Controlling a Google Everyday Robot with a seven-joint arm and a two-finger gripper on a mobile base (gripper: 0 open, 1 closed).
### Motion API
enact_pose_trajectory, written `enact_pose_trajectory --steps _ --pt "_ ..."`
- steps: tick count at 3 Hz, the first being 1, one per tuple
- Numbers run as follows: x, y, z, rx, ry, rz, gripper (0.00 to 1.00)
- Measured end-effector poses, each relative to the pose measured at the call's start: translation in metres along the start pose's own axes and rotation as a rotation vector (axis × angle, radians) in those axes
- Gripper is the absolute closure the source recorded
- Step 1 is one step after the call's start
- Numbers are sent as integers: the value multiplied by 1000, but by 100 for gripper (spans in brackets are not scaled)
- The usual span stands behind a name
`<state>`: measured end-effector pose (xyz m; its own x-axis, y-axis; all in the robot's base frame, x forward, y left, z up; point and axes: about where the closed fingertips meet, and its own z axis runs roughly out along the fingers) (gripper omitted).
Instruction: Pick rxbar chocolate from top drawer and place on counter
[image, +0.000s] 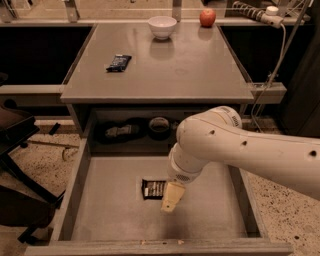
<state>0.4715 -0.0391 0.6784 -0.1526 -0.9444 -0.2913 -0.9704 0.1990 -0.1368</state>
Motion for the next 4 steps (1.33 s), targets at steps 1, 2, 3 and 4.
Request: enact_pose_trajectory --steps 1,2,3,4 --pt "-3 2 26 -23 -9 37 0" --pt "-9 7 64 -84 -24 49 0" --pt "-9 7 64 -85 -25 49 0" --pt "-14 3 73 -109 -38 47 0"
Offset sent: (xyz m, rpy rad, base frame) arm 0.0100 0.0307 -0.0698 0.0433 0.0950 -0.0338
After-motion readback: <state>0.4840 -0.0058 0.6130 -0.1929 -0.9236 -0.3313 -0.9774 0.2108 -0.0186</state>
